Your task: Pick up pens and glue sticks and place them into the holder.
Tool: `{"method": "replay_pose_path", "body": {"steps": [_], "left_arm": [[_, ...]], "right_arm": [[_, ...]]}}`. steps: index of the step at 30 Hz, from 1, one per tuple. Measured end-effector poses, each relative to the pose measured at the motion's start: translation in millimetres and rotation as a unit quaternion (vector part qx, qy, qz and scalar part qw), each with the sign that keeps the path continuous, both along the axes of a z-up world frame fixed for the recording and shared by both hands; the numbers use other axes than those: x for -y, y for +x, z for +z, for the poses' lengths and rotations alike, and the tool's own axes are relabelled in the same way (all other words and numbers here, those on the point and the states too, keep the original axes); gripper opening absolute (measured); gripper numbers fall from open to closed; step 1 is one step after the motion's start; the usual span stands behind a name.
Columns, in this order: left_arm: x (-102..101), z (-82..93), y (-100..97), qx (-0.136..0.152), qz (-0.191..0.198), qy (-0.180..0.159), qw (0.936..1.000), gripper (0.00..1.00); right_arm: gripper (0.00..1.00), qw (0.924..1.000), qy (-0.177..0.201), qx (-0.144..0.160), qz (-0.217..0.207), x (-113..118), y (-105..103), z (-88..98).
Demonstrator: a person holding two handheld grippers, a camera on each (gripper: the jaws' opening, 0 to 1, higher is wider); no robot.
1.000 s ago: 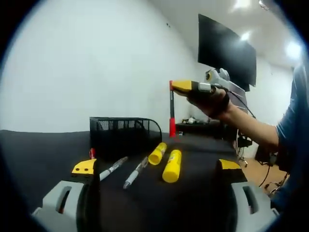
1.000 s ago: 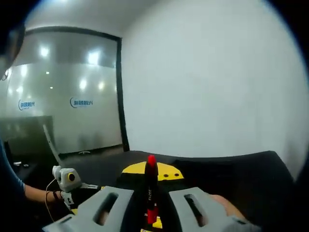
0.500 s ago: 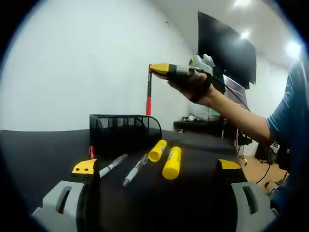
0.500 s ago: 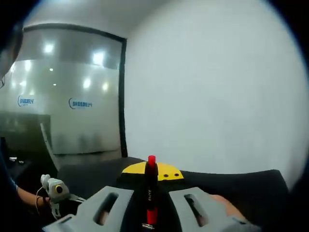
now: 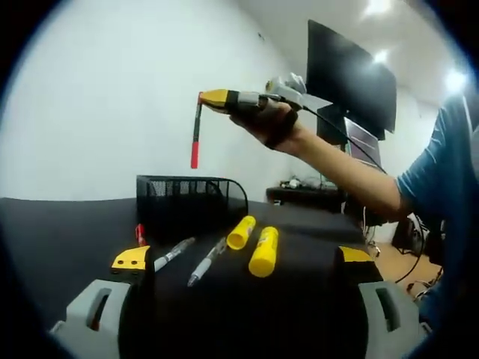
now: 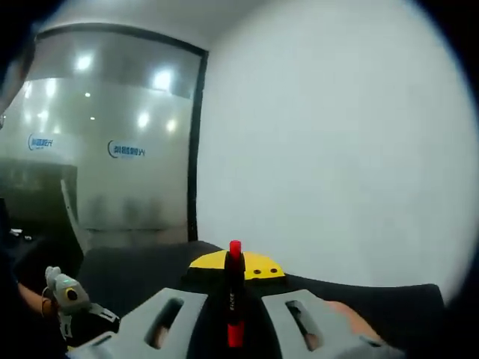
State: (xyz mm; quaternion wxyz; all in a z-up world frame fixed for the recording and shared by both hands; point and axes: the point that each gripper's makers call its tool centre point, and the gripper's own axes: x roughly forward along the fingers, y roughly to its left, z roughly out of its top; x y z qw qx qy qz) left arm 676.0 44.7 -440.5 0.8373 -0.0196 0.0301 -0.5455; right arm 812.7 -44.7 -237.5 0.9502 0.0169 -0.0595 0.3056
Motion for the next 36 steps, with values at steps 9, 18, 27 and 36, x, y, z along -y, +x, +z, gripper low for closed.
{"method": "replay_pose_path", "body": {"steps": [9,18,27,36], "left_arm": [[-2,2.3,3.3,-0.008,0.004,-0.012,0.9999,0.95],[-3,2.6,7.3,-0.012,0.008,-0.016,0.9998,0.94],[-1,-2.7,8.8,-0.015,0.008,-0.002,0.9999,0.93],[-3,-4.3,11.3,-0.016,0.014,0.001,0.9998,0.92]], "right_arm": [[0.03,0.9997,0.009,0.021,-0.003,-3,17,8.2],[0.02,0.9996,0.02,0.019,-0.005,-7,45,-6.6],[0.02,0.9989,0.039,0.024,-0.013,-8,70,-12.2],[0.02,0.9994,0.013,0.028,-0.019,-19,73,-26.2]]}}
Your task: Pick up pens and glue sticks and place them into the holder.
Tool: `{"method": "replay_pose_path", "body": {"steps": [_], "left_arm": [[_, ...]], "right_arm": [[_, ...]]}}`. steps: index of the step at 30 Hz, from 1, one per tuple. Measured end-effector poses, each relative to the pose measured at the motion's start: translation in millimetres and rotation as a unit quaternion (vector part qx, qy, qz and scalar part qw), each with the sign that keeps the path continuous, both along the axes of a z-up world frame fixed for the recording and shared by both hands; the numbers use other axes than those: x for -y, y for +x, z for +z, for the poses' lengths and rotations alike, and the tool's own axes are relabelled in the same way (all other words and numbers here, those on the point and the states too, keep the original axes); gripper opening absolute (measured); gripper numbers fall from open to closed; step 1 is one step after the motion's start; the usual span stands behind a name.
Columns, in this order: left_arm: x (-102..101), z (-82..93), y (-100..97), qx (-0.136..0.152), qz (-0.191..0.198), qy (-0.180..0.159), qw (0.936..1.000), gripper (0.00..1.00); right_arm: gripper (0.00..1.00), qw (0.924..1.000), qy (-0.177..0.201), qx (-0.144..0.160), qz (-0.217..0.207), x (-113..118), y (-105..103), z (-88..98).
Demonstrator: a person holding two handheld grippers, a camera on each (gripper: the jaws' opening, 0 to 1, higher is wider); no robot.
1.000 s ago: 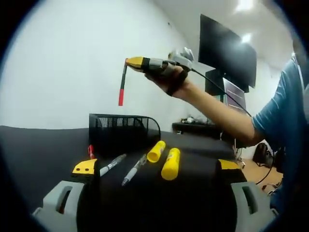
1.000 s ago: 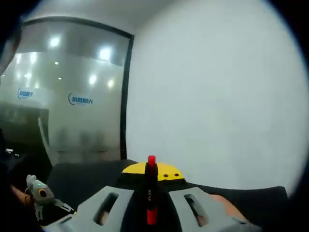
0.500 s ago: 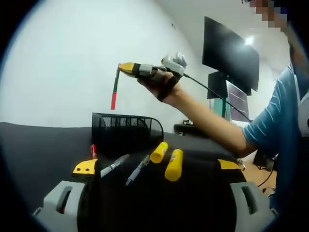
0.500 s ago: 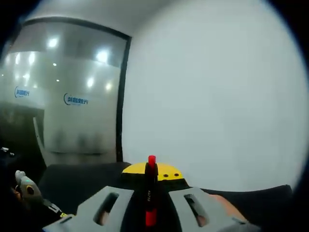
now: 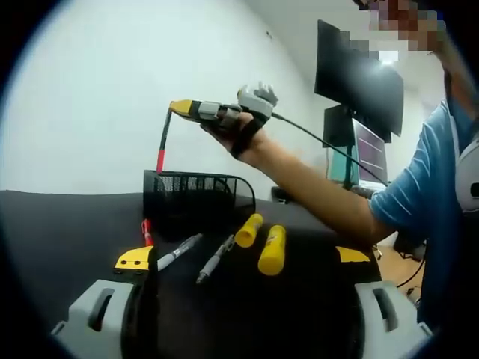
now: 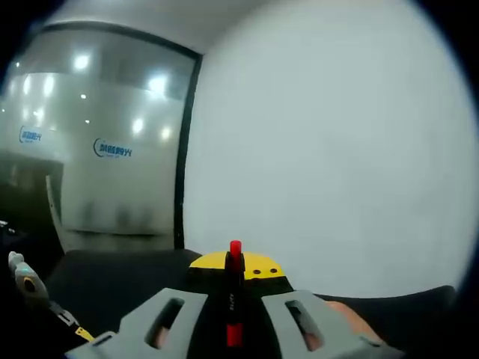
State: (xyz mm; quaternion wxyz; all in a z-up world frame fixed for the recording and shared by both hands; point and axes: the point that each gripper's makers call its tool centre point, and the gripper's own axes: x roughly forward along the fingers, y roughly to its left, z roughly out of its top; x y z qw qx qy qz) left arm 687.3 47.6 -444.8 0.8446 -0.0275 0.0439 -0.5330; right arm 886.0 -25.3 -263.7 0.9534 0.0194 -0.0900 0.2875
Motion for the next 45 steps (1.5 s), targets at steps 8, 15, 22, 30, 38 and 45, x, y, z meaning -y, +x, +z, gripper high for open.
{"method": "replay_pose_path", "body": {"steps": [8,15,22,30,38,45], "left_arm": [[-1,-4.0,2.2,-0.003,0.007,0.01,0.9999,0.9],[-3,-4.2,4.0,-0.004,0.013,0.01,0.9999,0.89],[-2,-6.1,4.1,-0.005,0.013,0.014,0.9998,0.88],[-2,-7.0,4.0,-0.005,0.013,0.016,0.9998,0.87],[-3,-7.7,4.0,-0.006,0.014,0.017,0.9997,0.87],[-2,-8.9,3.2,-0.005,0.013,0.02,0.9997,0.87]], "right_arm": [[0.02,0.9998,-0.015,-0.004,0.01,-10,-2,-5.2],[0.02,0.9995,-0.023,-0.019,0.014,-11,-5,-8.8],[0.02,0.9975,-0.044,-0.055,0.011,-9,-2,-18.0],[0.02,0.9932,-0.061,-0.098,0.011,-7,-3,-31.2],[0.02,0.9854,-0.097,-0.138,0.021,-11,-5,-52.2],[0.02,0.9783,-0.128,-0.162,0.022,-11,-5,-67.8]]}}
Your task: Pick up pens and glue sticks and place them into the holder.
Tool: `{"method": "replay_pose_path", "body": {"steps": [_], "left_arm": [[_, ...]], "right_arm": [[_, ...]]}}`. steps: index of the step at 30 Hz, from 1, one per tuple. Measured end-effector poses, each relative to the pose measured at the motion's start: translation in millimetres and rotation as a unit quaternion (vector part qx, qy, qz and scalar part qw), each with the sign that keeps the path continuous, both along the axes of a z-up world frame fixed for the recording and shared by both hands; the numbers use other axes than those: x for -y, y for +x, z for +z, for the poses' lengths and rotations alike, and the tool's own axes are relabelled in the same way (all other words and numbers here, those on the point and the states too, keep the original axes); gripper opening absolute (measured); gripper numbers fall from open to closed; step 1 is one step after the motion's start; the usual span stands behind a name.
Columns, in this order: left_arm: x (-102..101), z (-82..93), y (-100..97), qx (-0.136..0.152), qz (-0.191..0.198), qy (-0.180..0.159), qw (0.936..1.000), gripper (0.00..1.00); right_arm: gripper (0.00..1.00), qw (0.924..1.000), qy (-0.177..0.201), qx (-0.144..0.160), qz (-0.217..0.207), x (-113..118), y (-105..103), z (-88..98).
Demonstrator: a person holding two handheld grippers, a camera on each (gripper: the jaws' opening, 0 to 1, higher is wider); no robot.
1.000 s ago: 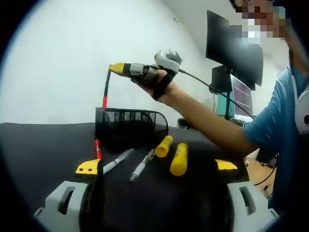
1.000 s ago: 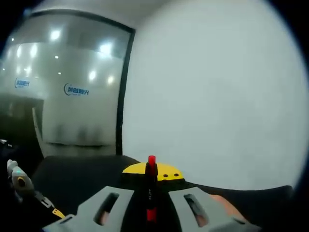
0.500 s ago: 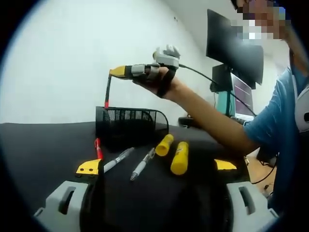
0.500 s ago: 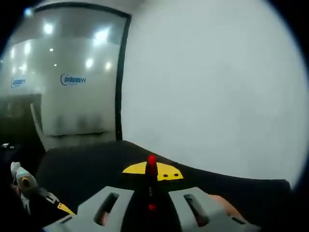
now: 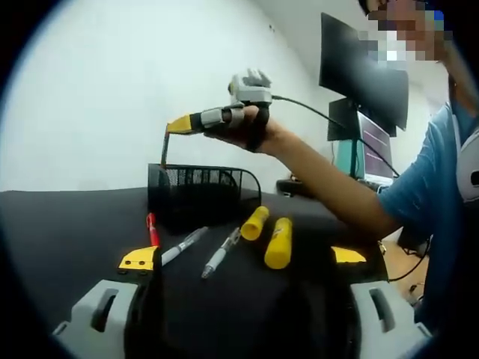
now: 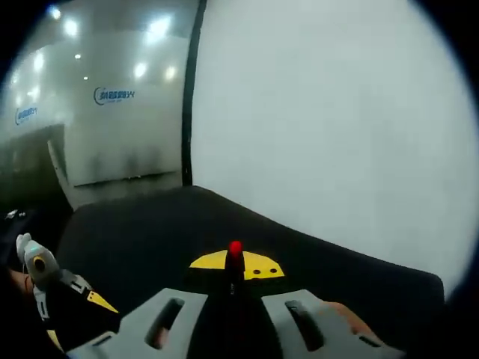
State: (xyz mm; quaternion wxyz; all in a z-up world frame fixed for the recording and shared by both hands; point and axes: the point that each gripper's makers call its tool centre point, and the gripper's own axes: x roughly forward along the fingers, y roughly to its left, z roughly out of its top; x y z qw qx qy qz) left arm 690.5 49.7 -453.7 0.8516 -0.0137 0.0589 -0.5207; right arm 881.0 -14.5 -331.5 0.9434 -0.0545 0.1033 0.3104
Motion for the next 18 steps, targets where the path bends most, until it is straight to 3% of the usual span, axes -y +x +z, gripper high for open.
{"method": "replay_pose_path", "body": {"steps": [14,18], "left_arm": [[0,-0.7,1.0,0.0,0.002,0.002,1.0,0.86],[0,-1.0,0.9,0.0,0.002,0.003,1.0,0.86]], "right_arm": [[0.03,0.9984,-0.005,-0.055,0.006,4,5,-23.9],[0.03,0.9983,0.001,-0.057,0.01,0,3,-25.7]]}}
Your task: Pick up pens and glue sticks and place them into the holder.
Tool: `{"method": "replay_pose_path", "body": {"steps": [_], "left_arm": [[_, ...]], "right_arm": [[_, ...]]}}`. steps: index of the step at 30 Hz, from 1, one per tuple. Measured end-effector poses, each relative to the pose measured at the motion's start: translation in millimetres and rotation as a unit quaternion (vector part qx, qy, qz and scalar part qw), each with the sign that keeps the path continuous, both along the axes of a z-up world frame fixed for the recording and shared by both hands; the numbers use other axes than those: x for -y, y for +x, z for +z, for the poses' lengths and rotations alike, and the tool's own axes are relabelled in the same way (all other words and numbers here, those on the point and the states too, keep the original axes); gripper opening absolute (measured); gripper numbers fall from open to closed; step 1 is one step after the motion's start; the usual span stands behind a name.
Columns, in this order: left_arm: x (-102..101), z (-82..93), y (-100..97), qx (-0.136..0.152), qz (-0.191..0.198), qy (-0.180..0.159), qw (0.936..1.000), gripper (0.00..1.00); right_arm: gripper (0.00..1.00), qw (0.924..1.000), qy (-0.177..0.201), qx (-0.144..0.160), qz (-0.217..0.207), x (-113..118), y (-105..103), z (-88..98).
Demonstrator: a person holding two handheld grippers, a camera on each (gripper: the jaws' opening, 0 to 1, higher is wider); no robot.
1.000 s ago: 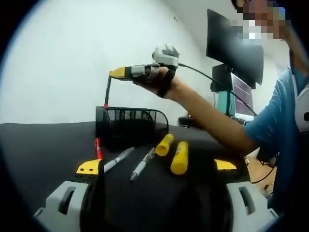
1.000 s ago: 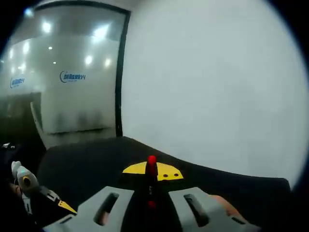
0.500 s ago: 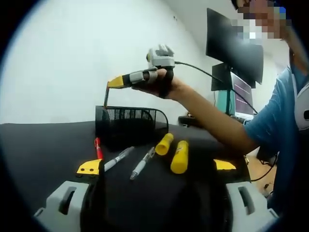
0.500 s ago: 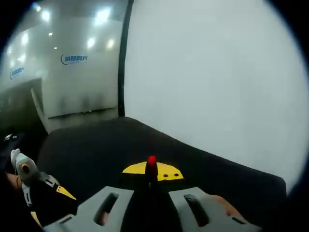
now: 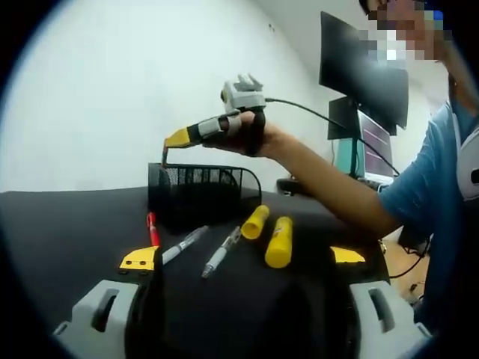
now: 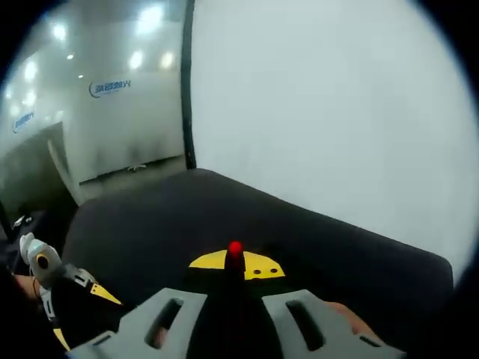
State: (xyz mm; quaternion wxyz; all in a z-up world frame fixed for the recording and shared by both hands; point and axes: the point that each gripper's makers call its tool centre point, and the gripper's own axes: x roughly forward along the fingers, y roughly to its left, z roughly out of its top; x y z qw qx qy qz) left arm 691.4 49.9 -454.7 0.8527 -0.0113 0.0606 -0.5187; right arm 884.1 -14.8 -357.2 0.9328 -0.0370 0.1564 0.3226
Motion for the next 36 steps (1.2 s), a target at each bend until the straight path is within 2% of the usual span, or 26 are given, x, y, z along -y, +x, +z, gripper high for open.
{"method": "replay_pose_path", "body": {"steps": [16,26,32,36], "left_arm": [[-1,-0.3,0.6,0.0,0.001,0.002,1.0,0.85],[-1,-0.6,1.4,0.0,0.003,0.003,1.0,0.85],[-1,-1.3,1.3,0.001,0.005,0.006,1.0,0.85],[-3,4.2,6.0,-0.005,0.018,-0.006,0.9998,0.83]], "right_arm": [[0.05,0.9998,-0.007,0.006,0.017,-2,-2,0.4],[0.05,0.9995,0.015,0.023,0.016,12,-4,23.6],[0.05,0.9991,0.022,0.037,0.009,25,-15,37.5],[0.05,0.9989,0.009,0.039,0.024,31,-27,43.0]]}}
